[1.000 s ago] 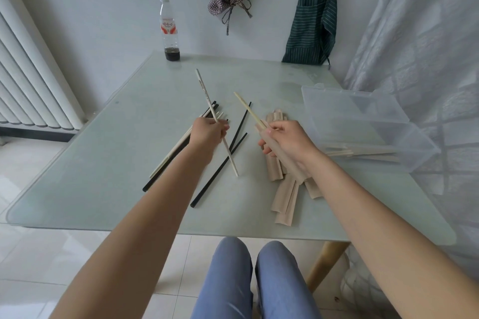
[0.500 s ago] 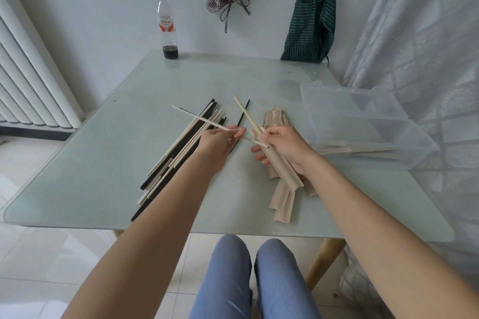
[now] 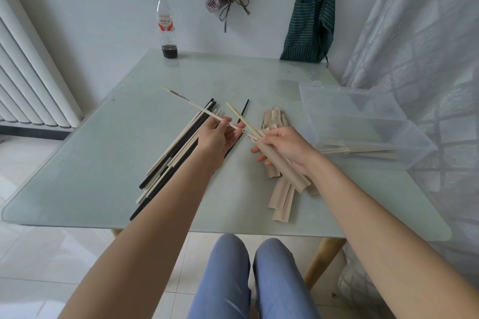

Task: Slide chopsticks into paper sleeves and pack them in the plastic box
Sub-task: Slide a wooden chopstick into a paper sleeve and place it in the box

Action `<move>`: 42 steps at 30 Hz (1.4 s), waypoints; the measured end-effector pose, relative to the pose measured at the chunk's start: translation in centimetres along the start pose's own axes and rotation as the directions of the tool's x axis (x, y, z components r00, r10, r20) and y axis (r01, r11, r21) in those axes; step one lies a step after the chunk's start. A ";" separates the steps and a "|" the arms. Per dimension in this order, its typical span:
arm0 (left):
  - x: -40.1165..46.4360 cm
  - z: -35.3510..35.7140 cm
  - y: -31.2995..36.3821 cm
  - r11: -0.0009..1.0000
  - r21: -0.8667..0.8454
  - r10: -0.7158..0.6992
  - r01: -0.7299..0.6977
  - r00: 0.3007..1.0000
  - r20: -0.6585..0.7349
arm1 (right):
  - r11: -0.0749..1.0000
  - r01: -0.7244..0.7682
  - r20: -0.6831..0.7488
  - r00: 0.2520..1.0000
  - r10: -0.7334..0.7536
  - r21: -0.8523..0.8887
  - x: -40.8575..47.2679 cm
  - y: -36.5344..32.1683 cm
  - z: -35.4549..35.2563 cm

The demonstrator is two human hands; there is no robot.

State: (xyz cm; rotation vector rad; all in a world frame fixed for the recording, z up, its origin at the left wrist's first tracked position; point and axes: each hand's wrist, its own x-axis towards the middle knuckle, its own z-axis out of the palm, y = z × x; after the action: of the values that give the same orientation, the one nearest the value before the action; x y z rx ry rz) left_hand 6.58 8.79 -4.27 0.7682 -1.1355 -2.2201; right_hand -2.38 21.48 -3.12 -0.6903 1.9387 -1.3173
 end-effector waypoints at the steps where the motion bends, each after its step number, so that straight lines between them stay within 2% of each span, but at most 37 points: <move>1: 0.0 0.0 0.0 0.999 0.046 -0.005 0.005 1.000 0.003 | 1.000 0.006 0.003 1.000 -0.006 0.007 0.0 0.0 0.0; 6: -0.3 0.1 -0.1 0.970 0.242 -0.022 0.003 0.997 0.073 | 0.999 0.038 0.029 0.999 -0.039 0.013 0.1 -0.1 0.1; 8: -0.5 0.2 -0.1 0.950 0.311 -0.002 -0.017 0.998 0.061 | 0.999 0.053 0.038 0.998 -0.053 -0.003 0.2 -0.1 0.2; 13: -0.5 0.4 0.5 0.969 0.247 0.008 -0.003 1.000 -0.020 | 0.996 0.066 0.046 0.997 -0.064 -0.054 0.3 0.0 0.0; 20: -0.7 0.9 0.2 0.942 0.334 -0.047 0.035 0.998 0.029 | 0.996 0.089 0.026 0.996 -0.088 -0.028 0.5 -0.6 0.1; 23: -0.4 0.9 0.6 0.975 0.221 0.042 -0.024 0.996 -0.078 | 0.992 0.093 0.028 0.995 -0.091 -0.082 0.6 -0.9 -0.3; 25: -0.2 0.8 0.7 0.974 0.220 0.087 -0.059 0.989 -0.117 | 0.989 0.093 0.032 0.995 -0.090 -0.112 0.7 -1.0 -0.6; 29: -0.5 0.9 0.5 0.951 0.307 0.063 -0.043 0.997 -0.054 | 0.981 0.114 0.029 0.993 -0.111 -0.154 0.6 -1.4 -0.7; 32: -0.5 1.2 0.4 0.971 0.236 0.057 -0.036 0.995 -0.084 | 0.964 0.132 0.026 0.991 -0.130 -0.232 0.6 -2.2 -0.5; 36: 0.0 1.1 0.3 0.978 0.177 0.136 -0.113 0.983 -0.127 | 0.925 0.162 0.041 0.987 -0.158 -0.343 0.3 -2.9 -0.7; 42: -0.5 1.4 -0.6 0.962 0.266 0.062 -0.058 0.998 -0.007 | 0.900 0.186 0.028 0.981 -0.190 -0.394 0.5 -2.9 -1.5</move>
State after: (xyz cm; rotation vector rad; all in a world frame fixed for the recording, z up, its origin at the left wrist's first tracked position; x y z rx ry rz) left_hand 5.84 10.20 -3.97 0.8443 -1.4501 -2.0326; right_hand -3.71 20.95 -0.12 -1.0934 2.2187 -1.0419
